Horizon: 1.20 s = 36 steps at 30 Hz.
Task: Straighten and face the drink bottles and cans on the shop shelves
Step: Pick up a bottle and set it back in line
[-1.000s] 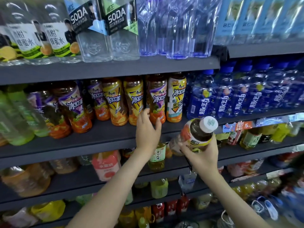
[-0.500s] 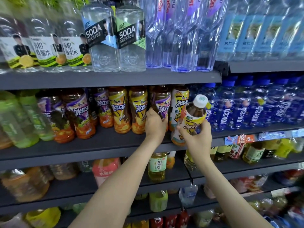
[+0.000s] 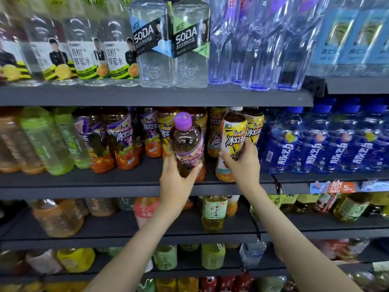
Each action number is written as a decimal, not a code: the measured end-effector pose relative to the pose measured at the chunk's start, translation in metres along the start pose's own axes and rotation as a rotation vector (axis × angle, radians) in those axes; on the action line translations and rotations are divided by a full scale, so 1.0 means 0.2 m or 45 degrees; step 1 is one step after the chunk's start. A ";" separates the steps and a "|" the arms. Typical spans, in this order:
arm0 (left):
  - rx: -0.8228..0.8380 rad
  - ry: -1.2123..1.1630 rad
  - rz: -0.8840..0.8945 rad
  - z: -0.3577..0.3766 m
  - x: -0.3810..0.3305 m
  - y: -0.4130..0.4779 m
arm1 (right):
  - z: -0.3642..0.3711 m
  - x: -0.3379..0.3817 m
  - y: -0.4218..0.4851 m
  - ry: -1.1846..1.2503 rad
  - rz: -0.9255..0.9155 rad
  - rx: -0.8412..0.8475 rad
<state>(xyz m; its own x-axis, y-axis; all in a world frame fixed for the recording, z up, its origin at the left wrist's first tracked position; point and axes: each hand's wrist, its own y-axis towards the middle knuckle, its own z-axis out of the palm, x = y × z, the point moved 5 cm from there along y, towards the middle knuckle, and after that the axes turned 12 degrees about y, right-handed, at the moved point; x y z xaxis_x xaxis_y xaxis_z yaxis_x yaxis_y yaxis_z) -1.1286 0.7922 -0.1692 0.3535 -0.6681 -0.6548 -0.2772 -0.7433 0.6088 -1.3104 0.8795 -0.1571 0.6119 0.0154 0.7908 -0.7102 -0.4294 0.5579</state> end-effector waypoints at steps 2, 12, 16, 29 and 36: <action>-0.028 0.029 -0.018 -0.05 0.04 0.01 | 0.06 0.01 0.01 0.033 -0.026 0.056; -0.110 0.257 -0.155 -0.28 0.25 0.02 | 0.23 0.02 0.03 0.054 0.110 0.114; -0.106 0.363 -0.284 -0.34 0.31 0.08 | 0.25 0.00 -0.06 0.042 0.052 0.044; 0.070 0.508 -0.354 -0.20 0.34 0.32 | 0.29 0.00 -0.07 0.038 0.106 -0.031; -0.001 0.459 -0.307 -0.11 0.32 0.34 | 0.29 0.03 -0.07 -0.019 0.072 0.009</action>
<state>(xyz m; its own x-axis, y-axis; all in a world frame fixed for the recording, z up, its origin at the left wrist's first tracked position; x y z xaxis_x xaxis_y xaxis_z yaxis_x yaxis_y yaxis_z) -1.1055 0.6999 -0.1608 0.6977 -0.4204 -0.5801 -0.1475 -0.8767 0.4580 -1.2762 0.8336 -0.1750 0.5762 -0.0222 0.8170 -0.7412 -0.4354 0.5109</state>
